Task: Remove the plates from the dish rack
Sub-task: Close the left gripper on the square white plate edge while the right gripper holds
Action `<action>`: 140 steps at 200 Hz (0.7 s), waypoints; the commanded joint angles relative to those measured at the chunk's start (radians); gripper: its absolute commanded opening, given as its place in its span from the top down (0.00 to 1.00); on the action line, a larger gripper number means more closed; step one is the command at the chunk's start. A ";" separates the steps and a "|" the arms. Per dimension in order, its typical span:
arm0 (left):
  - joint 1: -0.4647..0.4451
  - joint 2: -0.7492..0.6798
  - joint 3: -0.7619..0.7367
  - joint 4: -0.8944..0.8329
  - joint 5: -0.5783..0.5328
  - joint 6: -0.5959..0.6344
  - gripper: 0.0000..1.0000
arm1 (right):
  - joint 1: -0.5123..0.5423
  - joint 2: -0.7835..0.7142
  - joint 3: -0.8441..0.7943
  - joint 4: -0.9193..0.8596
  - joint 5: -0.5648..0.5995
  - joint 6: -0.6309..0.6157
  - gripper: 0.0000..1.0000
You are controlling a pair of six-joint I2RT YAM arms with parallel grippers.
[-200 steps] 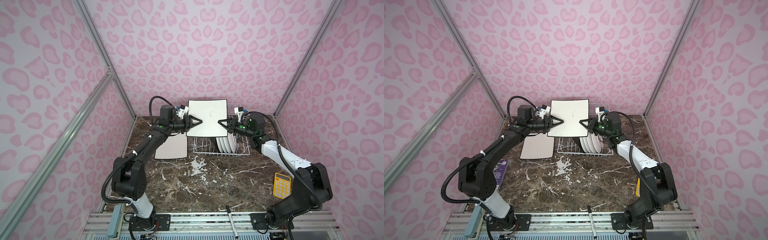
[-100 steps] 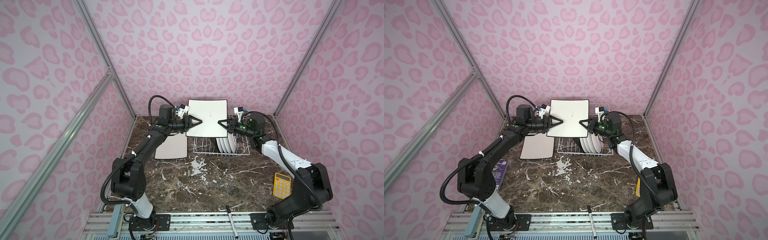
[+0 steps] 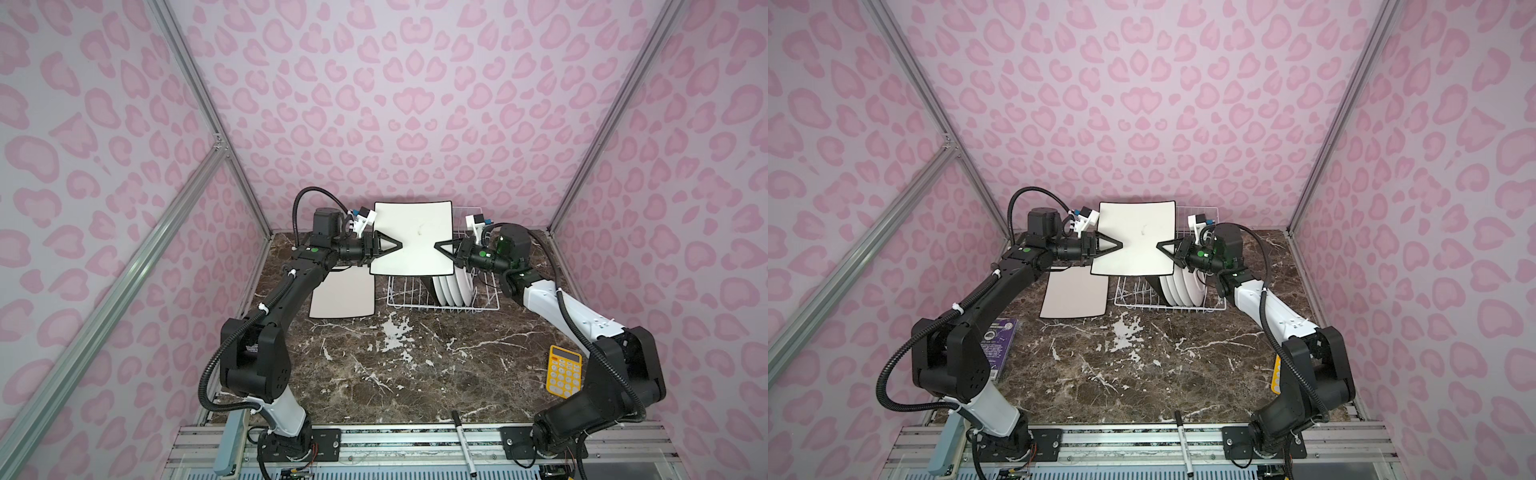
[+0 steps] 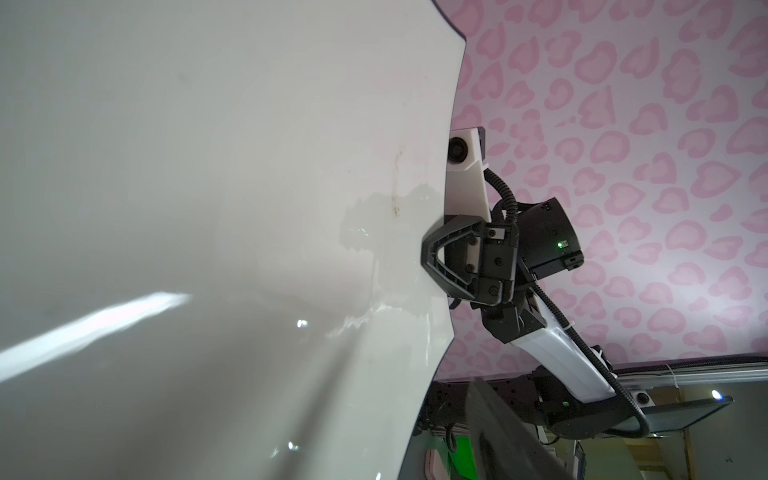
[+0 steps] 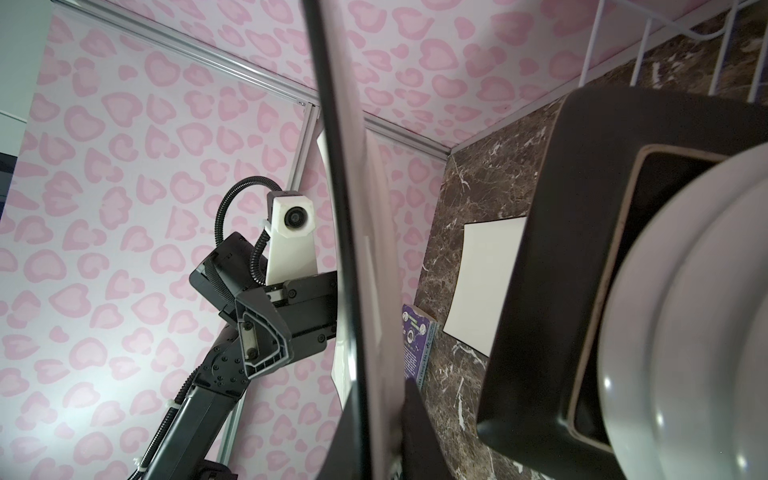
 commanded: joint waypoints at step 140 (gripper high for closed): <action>0.007 -0.005 -0.016 0.176 0.098 -0.033 0.58 | 0.012 0.039 0.017 0.021 -0.018 -0.051 1.00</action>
